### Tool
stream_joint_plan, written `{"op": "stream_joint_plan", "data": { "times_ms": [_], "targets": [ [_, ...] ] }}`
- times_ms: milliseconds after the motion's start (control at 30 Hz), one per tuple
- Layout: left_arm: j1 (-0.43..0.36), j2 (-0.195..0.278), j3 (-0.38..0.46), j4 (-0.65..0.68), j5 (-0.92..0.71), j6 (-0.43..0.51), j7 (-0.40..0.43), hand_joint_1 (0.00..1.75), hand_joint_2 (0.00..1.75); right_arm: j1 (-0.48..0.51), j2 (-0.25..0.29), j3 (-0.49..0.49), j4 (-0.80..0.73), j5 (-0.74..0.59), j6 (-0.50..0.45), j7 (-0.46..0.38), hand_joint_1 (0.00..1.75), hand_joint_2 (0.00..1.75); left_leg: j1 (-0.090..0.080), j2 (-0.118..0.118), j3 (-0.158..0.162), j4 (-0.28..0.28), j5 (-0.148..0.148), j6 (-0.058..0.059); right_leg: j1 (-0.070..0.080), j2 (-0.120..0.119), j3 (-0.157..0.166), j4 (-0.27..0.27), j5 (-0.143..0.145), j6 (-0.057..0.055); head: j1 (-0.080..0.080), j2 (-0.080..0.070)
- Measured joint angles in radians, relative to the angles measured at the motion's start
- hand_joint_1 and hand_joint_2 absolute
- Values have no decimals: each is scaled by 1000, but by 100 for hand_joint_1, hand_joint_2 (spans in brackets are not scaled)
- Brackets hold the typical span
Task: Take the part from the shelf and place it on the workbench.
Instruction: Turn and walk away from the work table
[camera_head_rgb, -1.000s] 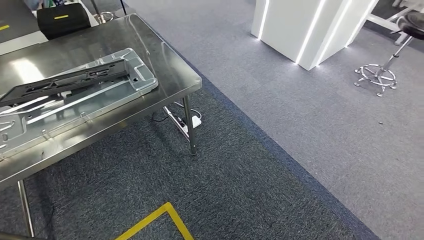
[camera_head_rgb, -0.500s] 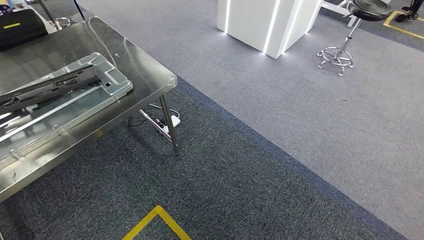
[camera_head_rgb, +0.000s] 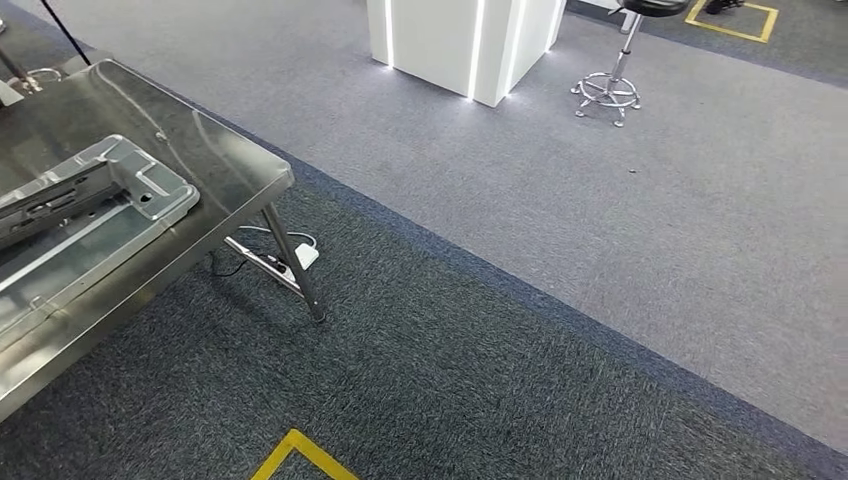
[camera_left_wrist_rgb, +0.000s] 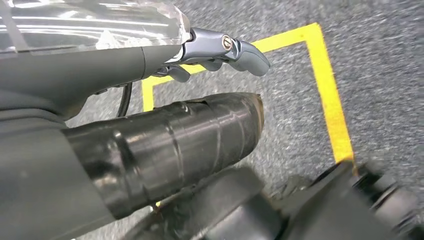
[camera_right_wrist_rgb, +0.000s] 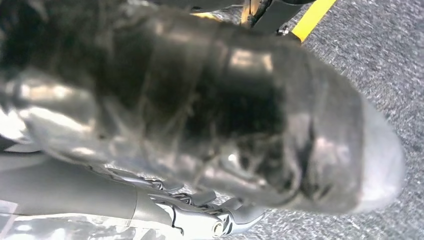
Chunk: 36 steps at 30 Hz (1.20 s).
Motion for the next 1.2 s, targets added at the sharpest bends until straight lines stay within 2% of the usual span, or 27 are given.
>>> {"op": "stream_joint_plan", "data": {
  "times_ms": [33, 67, 167, 200, 233, 300, 333, 367, 400, 433, 467, 533, 567, 600, 633, 700, 767, 833, 867, 900, 933, 967, 1000, 1067, 1133, 1200],
  "targets": [
    [0, 0, 1, 0, 0, 0, 0, 0, 0, 0, 0, 0, 0, 0, 0, 0, 0, 0, 2, -16, 20, -46, 18, 0, -1, 6, -1, 3, -1, 2, 0, 0],
    [0, 0, 1, 0, 0, 0, 0, 0, 0, 0, 0, 0, 0, 1, 0, 0, 0, 0, 4, -27, 28, -64, 22, 0, -1, 8, -2, 5, -2, 4, 0, 0],
    [0, 0, 1, 0, -1, 0, -1, 0, 0, -1, 0, 0, 0, 1, 0, 0, 0, 0, 3, -34, 30, -66, 16, 2, -1, 13, -5, 7, -2, 8, 0, 0],
    [0, 0, 2, 0, -1, 1, -2, 0, 0, 0, 0, 0, 0, 1, 0, 0, 0, 0, 2, -28, 30, -70, 17, 10, -1, 21, -10, 9, 0, 16, 0, 0],
    [-1, 0, 2, 0, -2, 2, -6, 0, 0, 0, 0, 0, 0, 1, 0, 1, 0, 0, 0, -15, 29, -74, 21, 21, 0, 6, -21, 27, -11, 24, 0, 0],
    [-1, -1, 2, 0, -3, 5, -15, 0, 0, 1, 0, 0, 0, 1, -1, 1, 0, 0, -6, 21, 25, -81, 29, 42, 2, -35, -68, 117, -64, 40, 1, 0],
    [0, -1, 2, 0, -3, 5, -19, 0, 0, 0, 0, 0, 0, 1, -1, 2, 0, 0, -9, 36, 23, -81, 30, 46, 3, -61, -101, 189, -102, 41, 2, 0],
    [3, -1, 2, 0, -4, 5, -22, 0, 0, -1, 0, 0, 1, 1, -2, 2, 0, 0, -11, 49, 21, -81, 30, 47, 2, -66, -129, 250, -128, 42, 1, 0],
    [5, -1, 2, 0, -4, 5, -23, 0, 0, 0, 0, 0, 1, 1, -2, 2, 0, 0, -14, 62, 20, -81, 30, 47, 2, -68, -145, 287, -138, 42, 1, 0],
    [5, -1, 2, 0, -4, 5, -24, 0, 0, 1, 0, 0, 1, 1, -2, 2, 0, 0, -16, 74, 20, -81, 29, 48, 2, -70, -143, 291, -130, 40, 1, 0],
    [5, -1, 2, 0, -4, 5, -25, 0, 0, 2, 0, 0, 1, 1, -2, 2, 0, 0, -17, 84, 20, -81, 29, 48, 3, -74, -121, 253, -106, 36, 1, 0],
    [4, -2, 2, 0, -5, 5, -26, 0, 0, 1, 0, 0, 1, 1, -2, 3, 0, 0, -21, 101, 23, -81, 26, 46, 12, -105, -44, 114, -48, 21, 1, 0],
    [4, -2, 2, 0, -5, 6, -26, 0, 0, 0, 0, 0, 1, 1, -3, 3, 0, 0, -22, 108, 24, -81, 25, 43, 18, -119, -14, 55, -28, 13, 1, 0],
    [4, -3, 2, 0, -5, 6, -27, 0, 0, -2, 0, 0, 1, 1, -3, 3, 0, 0, -23, 114, 25, -80, 24, 40, 24, -130, 2, 19, -19, 6, 1, 0],
    [3, -3, 2, 0, -5, 6, -28, 0, 0, -2, 0, 0, 1, 1, -3, 3, 0, 0, -24, 120, 26, -81, 23, 36, 28, -130, 4, 10, -19, 3, 1, 0],
    [-1, -4, 2, 0, -4, 6, -30, 0, 0, 1, 0, 0, 1, 1, -3, 3, 0, 0, -23, 123, 29, -79, 20, 26, 26, -118, 4, 1, -12, -3, 1, 0],
    [-1, -5, 2, 0, -3, 6, -31, 0, 0, 2, 0, 0, 1, 0, -2, 3, 0, 0, -20, 91, 15, -43, -9, 15, 18, -107, 10, -12, -4, -12, 0, 0],
    [3, -5, 2, 0, -2, 6, -31, 0, 0, 0, 0, 0, 1, 0, -2, 3, 0, 0, -15, 51, -35, 68, -71, 6, 16, -94, 10, -16, 0, -17, 0, 0],
    [5, -5, 2, 0, -2, 6, -31, 0, 0, 0, 0, 0, 1, 0, -1, 3, 0, 0, -13, 44, -64, 130, -96, 3, 16, -86, 9, -15, 1, -18, 0, 0],
    [8, -5, 2, 0, -2, 6, -31, 0, 0, 0, 0, -1, 1, 0, -1, 3, 0, 0, -11, 39, -87, 175, -107, 1, 16, -76, 9, -14, 1, -18, 0, 0],
    [9, -5, 2, 0, -2, 6, -31, 0, 0, 0, 0, -1, 1, 0, 0, 3, 0, 0, -10, 38, -92, 180, -94, -1, 16, -66, 8, -12, 0, -18, 0, 0],
    [10, -4, 2, 0, -2, 6, -30, 0, 0, 0, 0, -1, 1, 0, 0, 3, 0, 0, -8, 36, -78, 146, -62, -2, 15, -55, 8, -9, 0, -17, 0, 0],
    [10, -4, 2, 0, -2, 6, -30, 0, 0, 0, 0, -1, 1, 0, 0, 4, 0, 0, -7, 29, -50, 82, -22, -1, 14, -46, 8, -6, -1, -15, 0, 0],
    [9, -4, 3, 0, -2, 6, -30, 0, 0, -1, 0, -1, 1, 0, 0, 4, 0, 0, -6, 4, 0, -36, 25, 3, 14, -29, 3, 4, -5, -6, 0, 0],
    [7, -4, 3, 0, -2, 6, -30, 0, 0, -1, 0, -1, 1, 0, 0, 5, 0, 0, -9, -8, 14, -74, 26, 10, 13, -16, -3, 9, -6, 5, 0, 0],
    [6, -4, 3, 0, -2, 6, -30, 0, 0, 2, 0, -1, 1, 0, 0, 5, 0, 0, -9, 4, 18, -82, 33, 23, 9, -12, -6, 10, -6, 16, 0, 0]
  ]
}}
